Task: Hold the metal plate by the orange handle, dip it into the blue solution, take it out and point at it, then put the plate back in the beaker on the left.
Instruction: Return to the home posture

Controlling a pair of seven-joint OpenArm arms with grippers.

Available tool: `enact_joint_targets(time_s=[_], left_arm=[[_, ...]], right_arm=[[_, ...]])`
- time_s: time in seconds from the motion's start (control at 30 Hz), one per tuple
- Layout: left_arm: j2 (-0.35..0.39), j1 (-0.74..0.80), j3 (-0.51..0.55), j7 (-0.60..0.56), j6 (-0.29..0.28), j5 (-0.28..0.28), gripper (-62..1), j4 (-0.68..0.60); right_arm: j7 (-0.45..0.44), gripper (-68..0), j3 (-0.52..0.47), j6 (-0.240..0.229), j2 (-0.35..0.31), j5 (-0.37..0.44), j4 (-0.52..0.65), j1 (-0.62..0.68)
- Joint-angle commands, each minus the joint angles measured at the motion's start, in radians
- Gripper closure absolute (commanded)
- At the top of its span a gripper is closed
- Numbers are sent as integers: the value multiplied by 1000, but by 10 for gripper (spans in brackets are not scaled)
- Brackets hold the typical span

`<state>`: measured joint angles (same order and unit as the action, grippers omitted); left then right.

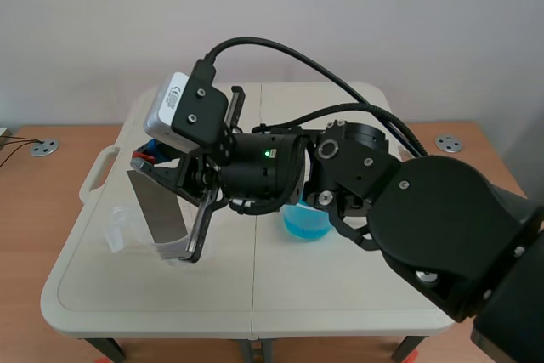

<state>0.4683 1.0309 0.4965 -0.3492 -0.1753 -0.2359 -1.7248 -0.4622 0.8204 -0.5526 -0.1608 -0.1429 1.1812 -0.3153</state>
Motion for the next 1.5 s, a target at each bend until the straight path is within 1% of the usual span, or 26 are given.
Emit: enact_joint_targets(time_s=[0.0, 0.13, 0.3, 0.4, 0.57, 0.67, 0.73, 0.8, 0.87, 0.93, 1.03, 1.1, 1.2, 1.27, 1.3, 1.33, 1.37, 1.4, 1.47], left_arm=[[-2, -1, 5, -17, 5, -7, -31, -8], [-2, -1, 5, -17, 5, -7, -31, -8], [-2, -1, 5, -17, 5, -7, -31, -8], [-2, -1, 5, -17, 5, -7, -31, -8], [-2, -1, 5, -17, 5, -7, -31, -8], [-2, -1, 5, -17, 5, -7, -31, -8], [-2, -1, 5, -17, 5, -7, -31, -8], [-2, -1, 5, -17, 5, -7, -31, -8], [-2, -1, 5, -17, 5, -7, -31, -8], [-2, -1, 5, -17, 5, -7, -31, -8], [-2, -1, 5, -16, 5, -7, -31, -8], [-2, -1, 5, -16, 5, -7, -31, -8], [-2, -1, 5, -16, 5, -7, -32, -8], [-2, -1, 5, -17, 3, -2, -36, -8], [-2, -2, 5, -18, -3, 15, -69, -8], [-2, -2, 5, -21, -5, 36, -128, -8], [-2, -4, 5, -21, -10, 49, -208, -8], [-2, -4, 5, -21, -13, 50, -301, -8], [-2, -4, 5, -29, -14, 50, -506, -8]], right_arm=[[-14, -13, 1, 9, 6, 14, -11, -13], [-16, -13, 1, 41, 6, 14, -35, -14], [-15, -18, 1, 41, 6, 11, -45, -14], [-15, -84, 1, 47, 6, 10, -45, -14], [-16, -211, 1, 94, 6, 11, -45, -14], [-16, -275, 1, 120, 6, 11, -45, -16], [-16, -329, 1, 124, 6, 11, -45, -18], [-27, -397, 1, 146, 6, 11, -45, -17], [-46, -443, 1, 154, 6, 12, -45, -18], [-78, -475, 1, 168, 6, 12, -45, -18], [-126, -505, -7, 168, 4, 16, -42, -18], [-140, -517, -14, 167, 1, 26, -35, -17], [-139, -517, -30, 160, -5, 77, -22, -17], [-138, -517, -39, 144, -18, 112, -11, -17], [-135, -517, -44, 131, -26, 135, -3, -17], [-130, -522, -48, 113, -36, 157, 5, -17], [-122, -542, -49, 101, -47, 180, 14, -17], [-120, -558, -49, 99, -58, 204, 24, -16], [-113, -567, -49, 99, -84, 248, 44, -16]])
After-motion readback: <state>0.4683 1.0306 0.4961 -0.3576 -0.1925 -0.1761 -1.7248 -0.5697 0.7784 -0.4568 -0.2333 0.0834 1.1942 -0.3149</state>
